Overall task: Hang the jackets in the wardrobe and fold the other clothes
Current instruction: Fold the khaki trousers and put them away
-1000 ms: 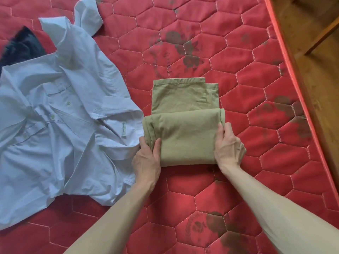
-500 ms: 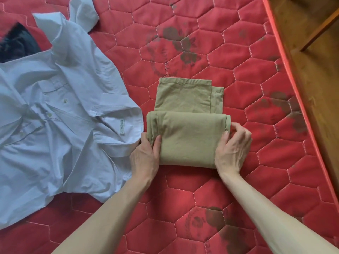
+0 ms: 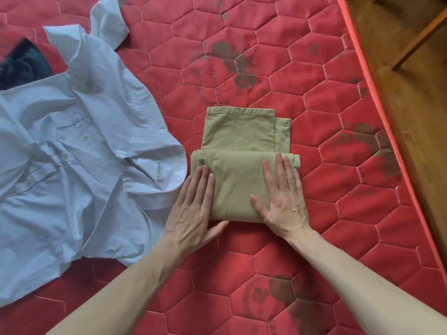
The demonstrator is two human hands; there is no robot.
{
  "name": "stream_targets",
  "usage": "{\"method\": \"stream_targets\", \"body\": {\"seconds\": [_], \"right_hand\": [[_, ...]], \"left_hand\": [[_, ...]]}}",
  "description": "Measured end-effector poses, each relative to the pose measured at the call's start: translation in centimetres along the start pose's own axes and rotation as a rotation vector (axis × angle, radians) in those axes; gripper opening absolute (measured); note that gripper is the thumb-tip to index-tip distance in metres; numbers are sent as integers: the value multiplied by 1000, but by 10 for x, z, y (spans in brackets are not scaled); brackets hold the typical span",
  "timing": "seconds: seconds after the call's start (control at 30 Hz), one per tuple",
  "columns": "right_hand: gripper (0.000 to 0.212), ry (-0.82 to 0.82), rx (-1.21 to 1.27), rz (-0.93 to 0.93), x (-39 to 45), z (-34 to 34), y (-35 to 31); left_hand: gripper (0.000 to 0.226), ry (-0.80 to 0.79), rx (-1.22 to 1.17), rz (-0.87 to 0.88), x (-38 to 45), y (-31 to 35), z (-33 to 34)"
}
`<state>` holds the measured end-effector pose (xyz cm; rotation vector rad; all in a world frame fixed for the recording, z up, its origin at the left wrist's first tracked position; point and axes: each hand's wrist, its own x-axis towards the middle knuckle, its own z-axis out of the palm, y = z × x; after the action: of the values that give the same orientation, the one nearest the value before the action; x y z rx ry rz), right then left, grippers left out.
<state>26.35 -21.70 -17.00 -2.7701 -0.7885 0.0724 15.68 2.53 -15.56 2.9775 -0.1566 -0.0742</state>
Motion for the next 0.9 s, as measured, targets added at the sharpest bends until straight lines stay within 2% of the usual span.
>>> {"method": "stream_targets", "body": {"seconds": [0.13,0.2,0.27,0.37,0.5,0.57,0.67,0.77,0.83,0.9], "right_hand": [[113,-49,-93,-156,-15,-6,18],[121,-86,-94,-236,-21,-12,29],[124,-141,-92,-289,-22,-18,37],[126,-198,-116,-338,-21,-28,41],[129,-280,-133,-354,-12,-47,38],[119,-282,-103,-355,-7,-62,37],[87,-179,67,-385,-2,-88,45],[52,-66,256,-352,6,-114,58],[46,-27,381,-248,10,-125,64],[53,-23,532,-105,15,-131,66]], "left_hand": [[112,-91,63,61,7,-2,-8],[112,-131,113,31,10,4,-10],[101,-169,187,-30,13,19,-16],[70,-226,263,-76,19,38,-25],[72,-245,206,-101,28,37,-47],[66,-233,74,-59,32,29,-63],[46,-213,-124,-91,39,14,-89],[48,-70,-357,-134,36,2,-108],[46,-20,-542,-201,32,-2,-111],[41,-2,-720,-337,29,-3,-108]]}}
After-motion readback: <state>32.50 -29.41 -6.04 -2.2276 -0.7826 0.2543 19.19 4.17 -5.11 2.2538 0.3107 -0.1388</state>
